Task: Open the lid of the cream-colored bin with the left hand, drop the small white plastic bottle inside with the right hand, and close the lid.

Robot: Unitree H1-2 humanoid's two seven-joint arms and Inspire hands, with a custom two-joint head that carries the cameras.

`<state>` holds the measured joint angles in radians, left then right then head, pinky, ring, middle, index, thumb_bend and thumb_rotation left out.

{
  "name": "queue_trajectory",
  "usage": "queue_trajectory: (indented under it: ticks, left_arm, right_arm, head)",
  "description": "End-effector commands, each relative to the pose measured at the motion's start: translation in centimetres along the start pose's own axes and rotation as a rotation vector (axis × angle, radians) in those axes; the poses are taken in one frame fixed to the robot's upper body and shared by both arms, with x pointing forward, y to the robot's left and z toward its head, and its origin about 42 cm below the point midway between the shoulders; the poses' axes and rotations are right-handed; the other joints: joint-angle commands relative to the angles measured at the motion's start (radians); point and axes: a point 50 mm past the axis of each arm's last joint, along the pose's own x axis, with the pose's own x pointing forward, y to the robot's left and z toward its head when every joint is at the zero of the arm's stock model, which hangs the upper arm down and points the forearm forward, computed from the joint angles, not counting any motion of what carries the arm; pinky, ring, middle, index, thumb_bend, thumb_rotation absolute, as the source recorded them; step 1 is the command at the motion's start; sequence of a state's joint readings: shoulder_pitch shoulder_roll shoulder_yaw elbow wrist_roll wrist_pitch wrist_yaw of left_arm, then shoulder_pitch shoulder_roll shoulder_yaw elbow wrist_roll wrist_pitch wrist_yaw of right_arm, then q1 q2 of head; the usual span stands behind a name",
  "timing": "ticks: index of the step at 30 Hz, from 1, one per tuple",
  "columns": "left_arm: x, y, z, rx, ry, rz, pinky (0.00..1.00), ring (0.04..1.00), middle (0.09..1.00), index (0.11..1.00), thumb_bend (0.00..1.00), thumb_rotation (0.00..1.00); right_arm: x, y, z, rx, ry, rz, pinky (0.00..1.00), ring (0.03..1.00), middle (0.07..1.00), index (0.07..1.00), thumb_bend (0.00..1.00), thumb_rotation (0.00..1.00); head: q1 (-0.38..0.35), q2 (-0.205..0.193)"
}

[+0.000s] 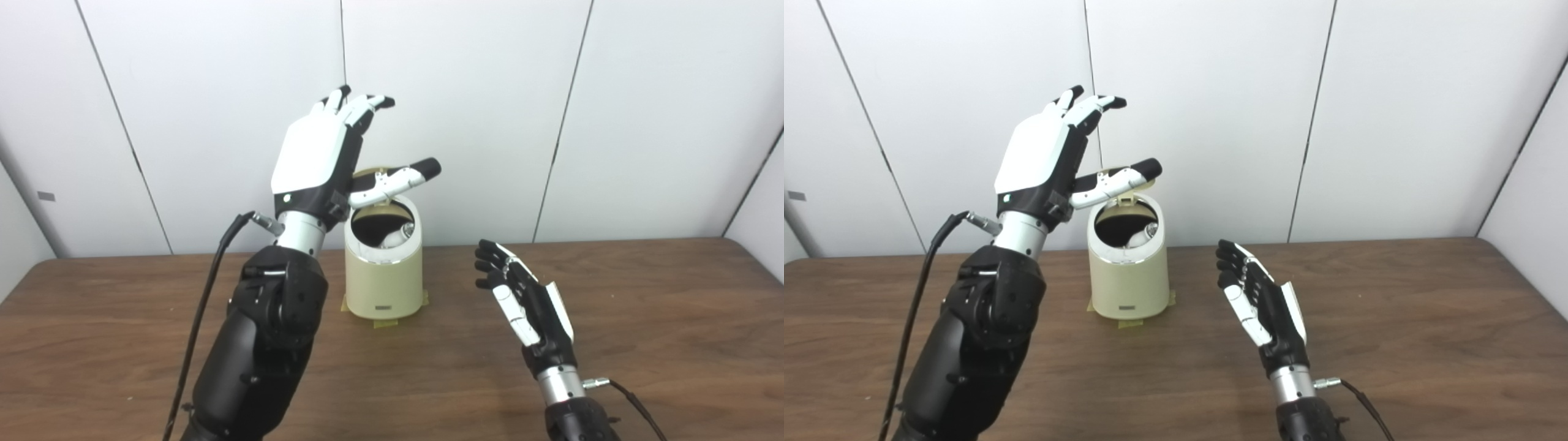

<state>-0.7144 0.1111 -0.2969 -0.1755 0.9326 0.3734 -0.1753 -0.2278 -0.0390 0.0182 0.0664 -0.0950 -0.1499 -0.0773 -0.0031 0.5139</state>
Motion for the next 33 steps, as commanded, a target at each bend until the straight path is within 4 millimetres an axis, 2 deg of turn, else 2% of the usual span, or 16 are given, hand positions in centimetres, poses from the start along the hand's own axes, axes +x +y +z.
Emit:
queue_trajectory:
  ticks: [1,5,10,16,33]
  left_arm:
    - [2.0,1.9,0.8,0.068,-0.038,0.050,1.00,1.000,0.911,0.892,0.85,1.00]
    - [3.2,1.9,0.8,0.103,-0.026,0.017,1.00,1.000,0.912,0.895,0.85,1.00]
    - [3.9,1.9,0.8,0.147,-0.006,-0.008,1.00,1.000,0.900,0.882,0.89,1.00]
    - [4.3,1.4,0.6,0.185,0.039,-0.043,1.00,1.000,0.879,0.848,0.92,1.00]
    - [3.6,0.1,0.5,0.193,0.066,-0.119,1.00,1.000,0.896,0.833,0.94,1.00]
  right_arm:
    - [1.3,0.2,1.8,0.003,-0.085,-0.009,0.71,0.810,0.824,0.817,0.38,0.79]
    - [1.2,0.5,1.8,0.033,-0.096,-0.004,0.72,0.815,0.825,0.816,0.35,0.75]
    - [1.2,0.6,1.8,0.009,-0.092,-0.007,0.70,0.804,0.817,0.809,0.39,0.79]
    - [1.2,0.7,1.9,0.026,-0.089,-0.013,0.71,0.805,0.817,0.808,0.39,0.76]
    - [1.1,0.9,1.9,0.040,-0.079,-0.013,0.70,0.801,0.811,0.804,0.42,0.74]
  head:
    - [0.000,-0.001]
    - [0.000,-0.003]
    - [-0.006,-0.005]
    - [-0.007,-0.004]
    - [-0.010,0.003]
